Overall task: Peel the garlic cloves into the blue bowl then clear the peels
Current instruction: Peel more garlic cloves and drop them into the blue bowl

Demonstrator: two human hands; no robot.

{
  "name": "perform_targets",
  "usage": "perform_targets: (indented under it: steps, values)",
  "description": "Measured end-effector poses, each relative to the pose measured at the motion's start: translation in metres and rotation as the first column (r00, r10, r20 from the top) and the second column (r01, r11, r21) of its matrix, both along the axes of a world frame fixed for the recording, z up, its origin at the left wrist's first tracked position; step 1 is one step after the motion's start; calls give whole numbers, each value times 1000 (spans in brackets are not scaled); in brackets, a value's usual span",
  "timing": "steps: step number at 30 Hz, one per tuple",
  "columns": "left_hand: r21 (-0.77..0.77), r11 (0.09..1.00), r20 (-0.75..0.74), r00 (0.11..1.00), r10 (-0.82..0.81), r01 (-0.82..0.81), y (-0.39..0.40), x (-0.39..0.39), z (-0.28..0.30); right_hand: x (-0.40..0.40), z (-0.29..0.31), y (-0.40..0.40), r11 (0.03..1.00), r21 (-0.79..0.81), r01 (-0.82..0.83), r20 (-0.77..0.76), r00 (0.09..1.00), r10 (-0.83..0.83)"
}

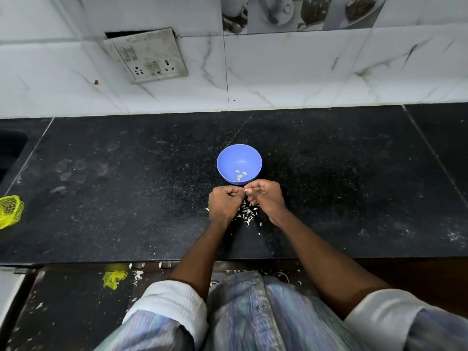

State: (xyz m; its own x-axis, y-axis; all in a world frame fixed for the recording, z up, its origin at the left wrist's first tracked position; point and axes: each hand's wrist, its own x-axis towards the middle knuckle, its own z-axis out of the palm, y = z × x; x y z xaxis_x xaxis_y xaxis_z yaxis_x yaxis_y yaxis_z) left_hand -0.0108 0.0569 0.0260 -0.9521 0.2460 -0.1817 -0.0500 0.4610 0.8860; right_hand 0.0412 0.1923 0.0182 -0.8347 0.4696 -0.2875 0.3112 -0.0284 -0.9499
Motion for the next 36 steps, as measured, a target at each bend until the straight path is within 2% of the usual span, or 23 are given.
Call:
perform_targets:
  steps: [10, 13, 16, 23, 36]
  values:
    - [-133, 990, -9, 999, 53, -54, 8, 8, 5, 2, -1, 2, 997, -69, 29, -13, 999, -30]
    - [-177, 984, -40, 999, -22, 14, 6, 8, -1, 5, -2, 1, 997, -68, 29, -19, 999, -31]
    - [-88, 995, -52, 997, -55, 50, 2, 12, -4, 9, -3, 1, 997, -66, 44, -22, 999, -45]
    - [-3, 1000, -53, 998, 17, -17, 0, 15, -3, 14, -6, 0, 995, -85, 54, -30, 998, -57]
    - [-40, 999, -54, 999, 9, -11, 0, 16, 1, 11, -3, -5, 999, -30, 39, -10, 999, -39]
